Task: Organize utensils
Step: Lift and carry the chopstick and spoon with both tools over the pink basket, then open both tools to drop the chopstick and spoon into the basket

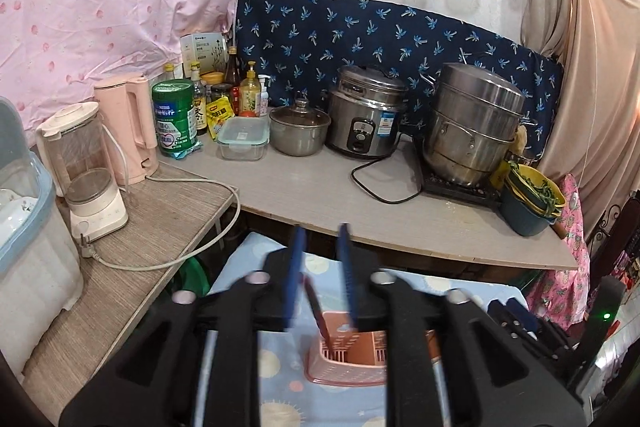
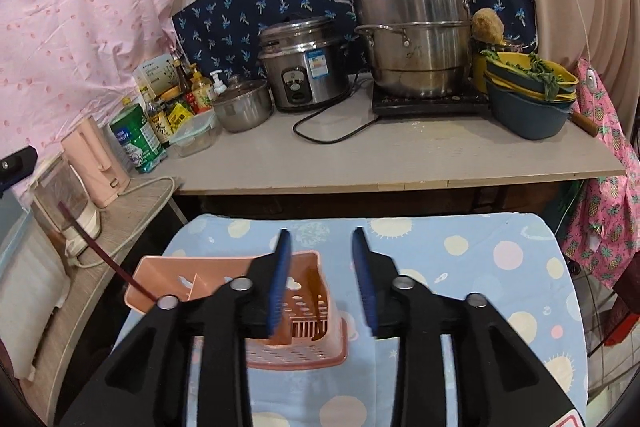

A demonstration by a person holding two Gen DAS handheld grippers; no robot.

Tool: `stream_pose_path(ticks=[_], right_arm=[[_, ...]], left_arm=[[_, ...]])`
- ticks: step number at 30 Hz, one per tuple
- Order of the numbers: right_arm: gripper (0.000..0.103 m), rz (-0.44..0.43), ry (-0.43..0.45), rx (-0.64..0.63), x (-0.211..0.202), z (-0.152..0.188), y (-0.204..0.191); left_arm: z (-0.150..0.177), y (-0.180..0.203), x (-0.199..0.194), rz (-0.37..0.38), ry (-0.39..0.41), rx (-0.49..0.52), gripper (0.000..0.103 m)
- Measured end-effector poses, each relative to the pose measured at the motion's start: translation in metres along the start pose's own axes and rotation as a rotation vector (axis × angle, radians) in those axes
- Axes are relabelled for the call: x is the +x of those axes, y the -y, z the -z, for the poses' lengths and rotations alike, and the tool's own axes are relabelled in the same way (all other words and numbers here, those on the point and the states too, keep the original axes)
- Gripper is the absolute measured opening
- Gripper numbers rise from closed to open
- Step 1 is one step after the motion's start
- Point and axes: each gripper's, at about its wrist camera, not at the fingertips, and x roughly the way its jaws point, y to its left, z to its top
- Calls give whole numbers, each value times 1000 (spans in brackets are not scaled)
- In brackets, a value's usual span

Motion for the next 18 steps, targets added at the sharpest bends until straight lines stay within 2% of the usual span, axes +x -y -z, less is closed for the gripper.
stream_pose_path(ticks=[1,2,10,18], right_arm=[[37,-3,6,6,-5,0,1],[37,-4,8,10,-9,0,2],[44,-38,25,17,-58,13,-1],[49,-68,18,0,-114,51,-9]], left_arm=[[0,-2,-3,-4,4,-8,43],[1,-5,-9,-11,15,-13,45],[18,-21,-44,-51,12,-9,45],[66,-36,-78,-99,-34,35,46]])
